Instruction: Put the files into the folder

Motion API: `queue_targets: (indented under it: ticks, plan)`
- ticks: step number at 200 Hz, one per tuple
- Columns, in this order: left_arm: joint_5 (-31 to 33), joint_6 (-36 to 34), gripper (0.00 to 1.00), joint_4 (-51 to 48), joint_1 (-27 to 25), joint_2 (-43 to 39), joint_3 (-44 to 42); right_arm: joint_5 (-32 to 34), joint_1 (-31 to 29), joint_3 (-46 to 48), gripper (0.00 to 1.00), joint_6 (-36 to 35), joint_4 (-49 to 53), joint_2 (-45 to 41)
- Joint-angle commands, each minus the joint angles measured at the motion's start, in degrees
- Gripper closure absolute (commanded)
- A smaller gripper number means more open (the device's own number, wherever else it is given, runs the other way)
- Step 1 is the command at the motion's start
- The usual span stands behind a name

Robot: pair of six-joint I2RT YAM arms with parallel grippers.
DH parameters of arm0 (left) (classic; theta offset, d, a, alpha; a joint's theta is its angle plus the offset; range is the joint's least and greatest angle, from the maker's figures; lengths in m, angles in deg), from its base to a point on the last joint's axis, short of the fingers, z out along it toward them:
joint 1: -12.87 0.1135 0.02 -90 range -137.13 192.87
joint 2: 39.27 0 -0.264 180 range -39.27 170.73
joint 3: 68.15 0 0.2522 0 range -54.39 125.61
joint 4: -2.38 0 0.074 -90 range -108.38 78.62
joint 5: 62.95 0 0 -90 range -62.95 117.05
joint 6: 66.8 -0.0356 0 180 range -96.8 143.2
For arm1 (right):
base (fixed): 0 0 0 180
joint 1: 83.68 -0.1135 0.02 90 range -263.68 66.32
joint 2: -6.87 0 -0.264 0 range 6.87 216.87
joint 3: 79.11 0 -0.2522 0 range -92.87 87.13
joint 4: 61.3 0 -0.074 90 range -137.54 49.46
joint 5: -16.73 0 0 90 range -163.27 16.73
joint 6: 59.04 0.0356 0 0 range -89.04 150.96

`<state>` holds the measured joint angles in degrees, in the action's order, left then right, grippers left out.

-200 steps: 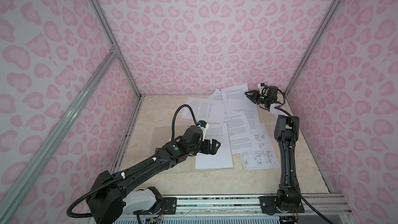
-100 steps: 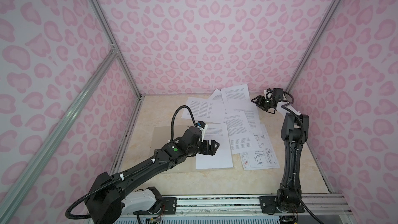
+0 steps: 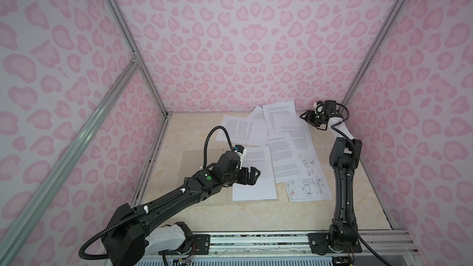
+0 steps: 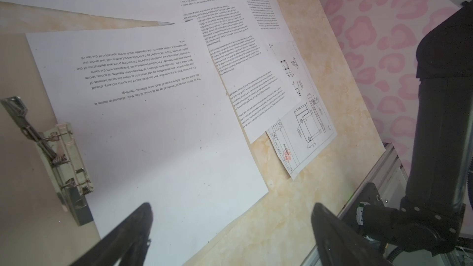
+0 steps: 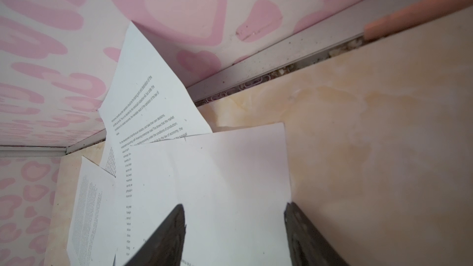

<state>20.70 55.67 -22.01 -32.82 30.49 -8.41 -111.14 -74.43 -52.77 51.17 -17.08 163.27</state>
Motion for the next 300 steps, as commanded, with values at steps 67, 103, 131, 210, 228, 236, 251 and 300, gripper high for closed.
queue_targets:
  ticks: [67,103,131,210,228,236,251,300]
  plan:
    - [-4.61,-1.52,0.01,0.31,-0.11,9.22,7.11,8.37,-2.61,44.59,0.35,1.68,-6.9,-28.58]
    - [-7.86,-0.4,0.03,2.92,-0.85,15.12,10.54,4.64,-4.04,57.25,0.38,3.88,-12.36,-33.72]
    - [-8.83,0.45,0.03,3.6,-1.2,17.03,11.27,6.42,-4.15,66.15,0.37,7.35,-18.1,-38.63]
    - [-10.22,0.23,0.05,4.75,-2.11,21.91,14.84,11.21,-5.44,68.7,0.37,5.88,-15.68,-44.07]
    - [-10.78,0.02,0.07,4.53,-3.12,26.56,20.16,10.5,-5.56,69.63,0.39,6.83,-15.42,-45.53]
    - [-10.79,0.17,0.08,4.37,-3.55,29.15,22.76,10.19,-5.88,70.73,0.38,6.96,-16.07,-46.84]
    - [-11.5,1.48,0.13,4.58,-3.75,34.62,27.82,9.8,-6.74,72.7,0.38,6.8,-15.47,-48.73]
    - [-13.58,4.87,0.4,3.91,-3.8,51.62,44.03,5.71,-7.32,79.96,0.38,7.16,-17.56,-51.14]
